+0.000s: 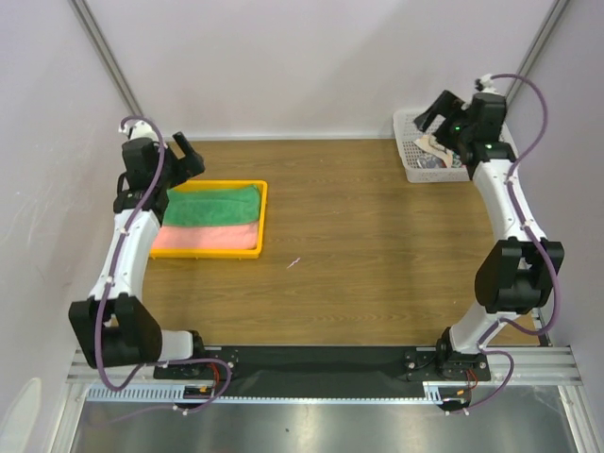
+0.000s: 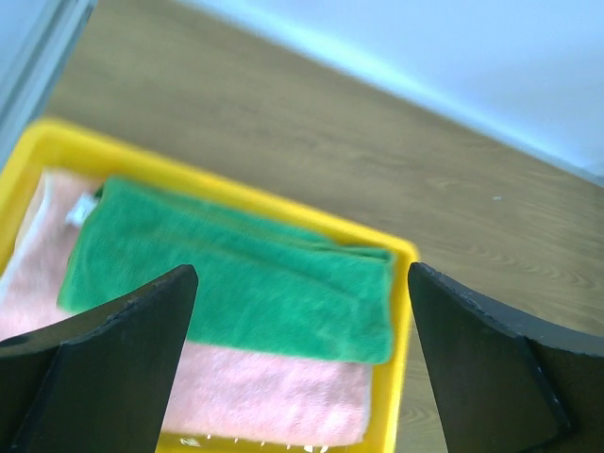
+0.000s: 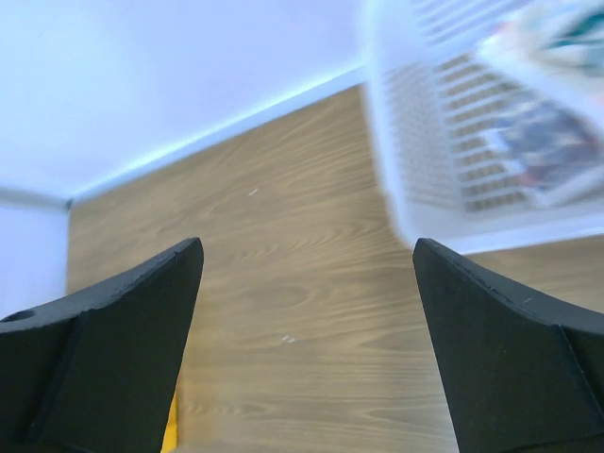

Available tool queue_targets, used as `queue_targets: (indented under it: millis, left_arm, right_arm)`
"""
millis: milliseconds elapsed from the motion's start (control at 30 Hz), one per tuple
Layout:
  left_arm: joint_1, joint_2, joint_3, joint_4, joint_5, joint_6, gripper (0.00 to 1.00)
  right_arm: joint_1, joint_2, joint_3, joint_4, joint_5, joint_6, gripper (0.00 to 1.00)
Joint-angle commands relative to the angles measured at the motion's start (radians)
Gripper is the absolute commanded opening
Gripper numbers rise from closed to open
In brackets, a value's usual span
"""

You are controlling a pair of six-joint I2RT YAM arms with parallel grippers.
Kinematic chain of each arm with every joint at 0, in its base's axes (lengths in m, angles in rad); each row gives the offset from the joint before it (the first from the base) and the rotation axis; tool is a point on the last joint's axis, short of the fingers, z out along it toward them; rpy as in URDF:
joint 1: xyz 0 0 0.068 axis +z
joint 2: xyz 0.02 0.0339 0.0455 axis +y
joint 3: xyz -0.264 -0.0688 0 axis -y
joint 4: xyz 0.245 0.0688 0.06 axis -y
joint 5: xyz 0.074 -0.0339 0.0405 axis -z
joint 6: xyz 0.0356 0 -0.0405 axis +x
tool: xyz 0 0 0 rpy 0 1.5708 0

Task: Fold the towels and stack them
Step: Neatly place the folded towel into the bin, then grab crumpled towel

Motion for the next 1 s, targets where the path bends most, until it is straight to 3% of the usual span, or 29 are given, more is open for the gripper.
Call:
queue_targets:
  millis: [0,333,600,900,967]
  left_arm:
    - [-0.062,-0.072,0.064,-0.003,-0.058,0.089,1.0]
    - [-0.169,-0.128,0.078,0.046,-0.052,0.109,1.0]
    - [-0.246,-0.158,0.036,0.081,-0.049,0.092,1.0]
    - [-0.295,-0.192,0.021,0.033,-0.095,0.035,1.0]
    - [-0.303,-0.201,0.013,0.021,-0.107,0.015,1.0]
  right_arm:
    - [-0.094,-0.001,0.077,-0.064,0.094,-0.009,1.0]
    - [-0.246,0.074,0.14,-0.039,0.174,-0.068,1.0]
    - [-0.249,0.325,0.292,-0.001,0.187,-0.223,1.0]
    - [-0.243,0.713,0.753,-0.104,0.23,-0.306,1.0]
    - [-0.237,0.763,0.769,-0.061,0.246,-0.335,1.0]
